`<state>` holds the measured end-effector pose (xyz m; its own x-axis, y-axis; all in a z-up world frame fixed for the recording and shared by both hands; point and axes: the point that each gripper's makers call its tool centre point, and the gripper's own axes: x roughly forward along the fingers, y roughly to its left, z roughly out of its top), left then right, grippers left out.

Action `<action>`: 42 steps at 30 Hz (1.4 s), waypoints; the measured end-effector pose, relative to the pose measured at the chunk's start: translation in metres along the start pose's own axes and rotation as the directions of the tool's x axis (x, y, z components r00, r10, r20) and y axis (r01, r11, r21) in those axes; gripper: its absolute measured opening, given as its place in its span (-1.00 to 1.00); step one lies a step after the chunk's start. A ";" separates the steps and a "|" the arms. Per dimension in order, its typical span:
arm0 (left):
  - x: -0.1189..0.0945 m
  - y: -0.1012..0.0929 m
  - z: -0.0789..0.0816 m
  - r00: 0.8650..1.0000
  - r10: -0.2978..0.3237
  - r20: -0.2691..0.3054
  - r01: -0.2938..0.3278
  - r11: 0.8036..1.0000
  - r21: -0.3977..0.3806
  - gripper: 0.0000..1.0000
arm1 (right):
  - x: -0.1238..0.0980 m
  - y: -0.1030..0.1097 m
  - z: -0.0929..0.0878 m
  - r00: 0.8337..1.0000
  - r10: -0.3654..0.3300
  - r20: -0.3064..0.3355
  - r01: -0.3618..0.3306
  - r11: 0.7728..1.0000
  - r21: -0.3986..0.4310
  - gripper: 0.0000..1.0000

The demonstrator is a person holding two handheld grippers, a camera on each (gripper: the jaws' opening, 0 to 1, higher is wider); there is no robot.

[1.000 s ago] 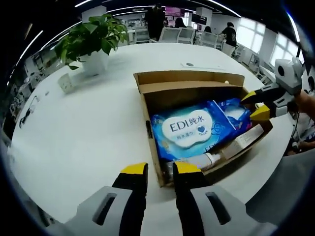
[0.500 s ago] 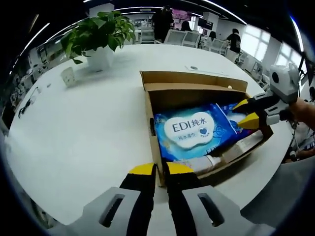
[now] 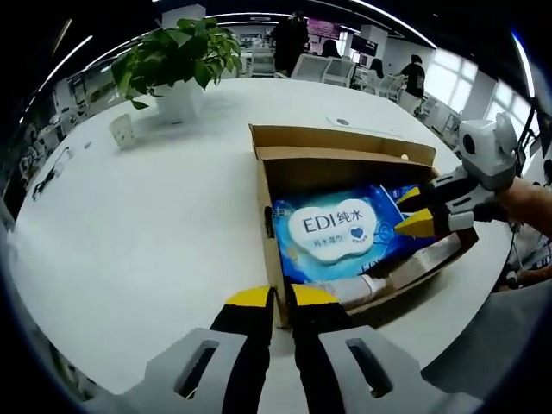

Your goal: Operate the shoe box by opening the lid, removing the specified soft item, and placing it in the target area until the item is outside and the box remains undamaged.

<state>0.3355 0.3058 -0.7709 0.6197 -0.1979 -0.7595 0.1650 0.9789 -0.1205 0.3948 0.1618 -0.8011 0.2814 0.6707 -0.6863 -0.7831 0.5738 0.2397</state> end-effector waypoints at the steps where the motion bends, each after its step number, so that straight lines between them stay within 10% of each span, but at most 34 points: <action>1: 0.000 0.000 0.000 1.000 0.000 0.000 0.000 1.000 -0.001 -0.89 | 0.002 -0.001 -0.001 1.000 -0.005 -0.008 0.005 1.000 0.019 -0.64; 12: 0.000 0.000 0.001 1.000 0.001 -0.001 -0.001 1.000 -0.007 -0.89 | 0.003 -0.004 0.006 0.999 -0.035 -0.016 0.035 0.999 0.036 -1.00; 42: 0.000 0.000 -0.001 1.000 0.020 -0.015 -0.020 1.000 0.003 -0.91 | -0.044 -0.013 0.008 0.996 -0.080 0.030 0.075 0.989 0.125 -1.00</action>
<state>0.3348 0.3056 -0.7710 0.6116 -0.1773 -0.7710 0.1549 0.9825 -0.1030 0.3969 0.1283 -0.7687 0.3593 0.6367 -0.6823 -0.6846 0.6767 0.2710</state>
